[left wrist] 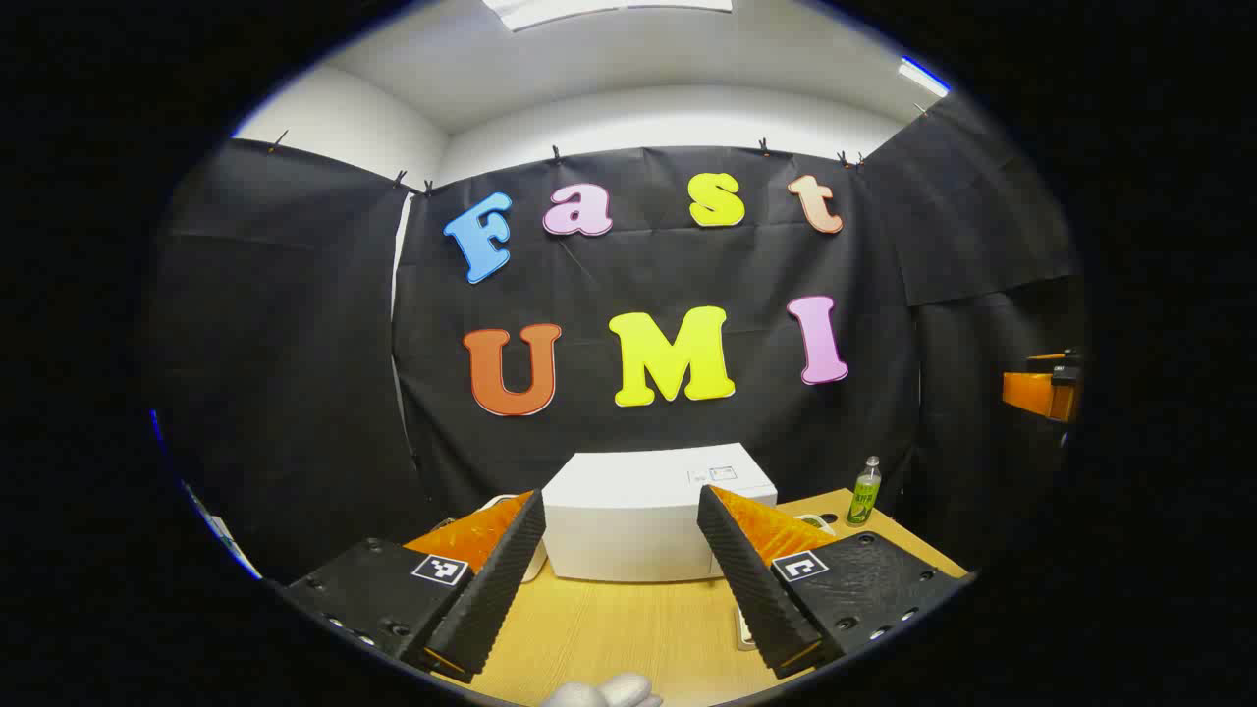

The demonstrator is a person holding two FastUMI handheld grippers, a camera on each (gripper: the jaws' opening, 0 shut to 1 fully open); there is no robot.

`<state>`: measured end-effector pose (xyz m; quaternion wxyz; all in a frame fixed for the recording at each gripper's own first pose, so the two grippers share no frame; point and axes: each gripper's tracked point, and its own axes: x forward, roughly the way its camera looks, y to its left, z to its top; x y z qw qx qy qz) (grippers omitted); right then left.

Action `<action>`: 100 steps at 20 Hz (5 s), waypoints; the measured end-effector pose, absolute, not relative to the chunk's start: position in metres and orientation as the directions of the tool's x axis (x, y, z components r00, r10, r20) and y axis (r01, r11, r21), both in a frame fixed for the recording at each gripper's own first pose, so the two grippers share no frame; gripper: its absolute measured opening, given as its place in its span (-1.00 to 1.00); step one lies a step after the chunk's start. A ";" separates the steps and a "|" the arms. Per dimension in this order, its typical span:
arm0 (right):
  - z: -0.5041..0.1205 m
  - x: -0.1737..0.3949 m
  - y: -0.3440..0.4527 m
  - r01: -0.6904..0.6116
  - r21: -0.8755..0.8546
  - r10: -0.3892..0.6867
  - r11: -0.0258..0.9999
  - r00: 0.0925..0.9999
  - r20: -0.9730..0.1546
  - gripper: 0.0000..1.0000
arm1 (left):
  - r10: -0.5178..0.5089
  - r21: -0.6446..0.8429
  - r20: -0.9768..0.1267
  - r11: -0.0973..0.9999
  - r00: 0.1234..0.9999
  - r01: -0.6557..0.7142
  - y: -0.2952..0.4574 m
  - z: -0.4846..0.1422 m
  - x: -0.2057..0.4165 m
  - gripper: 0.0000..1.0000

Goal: Open the microwave oven with the left hand, put the food in, and close the microwave oven.

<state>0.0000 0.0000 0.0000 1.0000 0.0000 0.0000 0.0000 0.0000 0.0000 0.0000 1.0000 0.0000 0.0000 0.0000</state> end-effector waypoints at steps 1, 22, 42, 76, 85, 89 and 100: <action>0.001 0.000 -0.001 0.003 0.002 -0.003 1.000 1.000 0.003 1.00 | -0.002 0.002 0.004 1.000 1.000 0.002 -0.001 0.000 -0.001 0.92; 0.026 0.017 0.007 -0.014 0.012 0.014 1.000 0.999 0.049 1.00 | -0.088 0.029 0.009 0.996 0.996 0.087 -0.044 -0.036 0.052 0.92; 0.033 0.018 -0.027 0.110 -0.119 -0.115 0.987 0.993 -0.034 0.93 | -0.142 -0.078 -0.156 0.988 0.977 0.131 -0.143 -0.229 0.256 0.66; 0.017 0.017 0.010 -0.030 -0.075 0.026 0.997 0.998 -0.059 0.93 | -0.212 -0.066 -0.187 0.977 0.959 0.203 -0.080 -0.237 0.148 -0.39; 0.006 0.001 0.027 -0.085 -0.037 0.083 0.996 0.994 -0.070 0.93 | -0.128 -0.028 -0.219 0.992 0.967 0.125 -0.021 -0.236 0.107 0.96; 0.002 -0.006 0.040 -0.113 -0.037 0.110 0.993 0.991 -0.073 1.00 | -0.091 -0.033 -0.238 0.996 0.967 0.086 0.007 -0.240 0.082 0.93; -0.027 -0.019 0.082 -0.166 -0.020 0.163 0.986 0.981 -0.105 1.00 | 0.082 0.025 -0.289 0.997 0.954 -0.078 0.126 -0.254 0.020 0.94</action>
